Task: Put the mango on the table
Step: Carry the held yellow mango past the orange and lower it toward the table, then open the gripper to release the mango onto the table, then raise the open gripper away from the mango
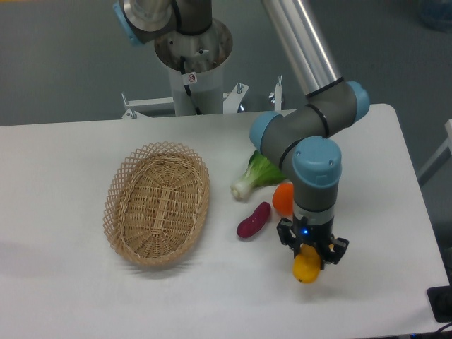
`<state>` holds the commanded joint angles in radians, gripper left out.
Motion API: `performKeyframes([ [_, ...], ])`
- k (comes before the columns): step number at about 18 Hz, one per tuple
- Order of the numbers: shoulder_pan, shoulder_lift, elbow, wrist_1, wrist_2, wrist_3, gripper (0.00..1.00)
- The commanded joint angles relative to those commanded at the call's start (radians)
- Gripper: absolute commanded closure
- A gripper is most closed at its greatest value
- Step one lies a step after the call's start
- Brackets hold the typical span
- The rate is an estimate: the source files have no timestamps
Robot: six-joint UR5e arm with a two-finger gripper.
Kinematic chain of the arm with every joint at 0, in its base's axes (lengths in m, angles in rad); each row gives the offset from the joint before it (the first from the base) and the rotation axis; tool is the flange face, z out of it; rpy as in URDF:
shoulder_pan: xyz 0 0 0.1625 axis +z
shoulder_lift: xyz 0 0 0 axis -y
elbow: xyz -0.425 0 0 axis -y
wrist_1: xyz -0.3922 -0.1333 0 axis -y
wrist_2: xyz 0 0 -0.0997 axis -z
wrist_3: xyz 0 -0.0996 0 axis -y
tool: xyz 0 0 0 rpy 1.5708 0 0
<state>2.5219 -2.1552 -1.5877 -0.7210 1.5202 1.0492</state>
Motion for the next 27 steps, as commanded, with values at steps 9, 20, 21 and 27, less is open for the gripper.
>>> performKeyframes([
  [9,-0.003,-0.003,-0.009,0.002,0.0,0.006,0.2],
  [20,0.0,0.025,0.063,-0.008,0.006,0.0,0.0],
  [21,0.002,0.026,0.067,-0.009,0.008,0.0,0.0],
  [27,0.052,0.116,0.09,-0.145,0.014,0.064,0.0],
])
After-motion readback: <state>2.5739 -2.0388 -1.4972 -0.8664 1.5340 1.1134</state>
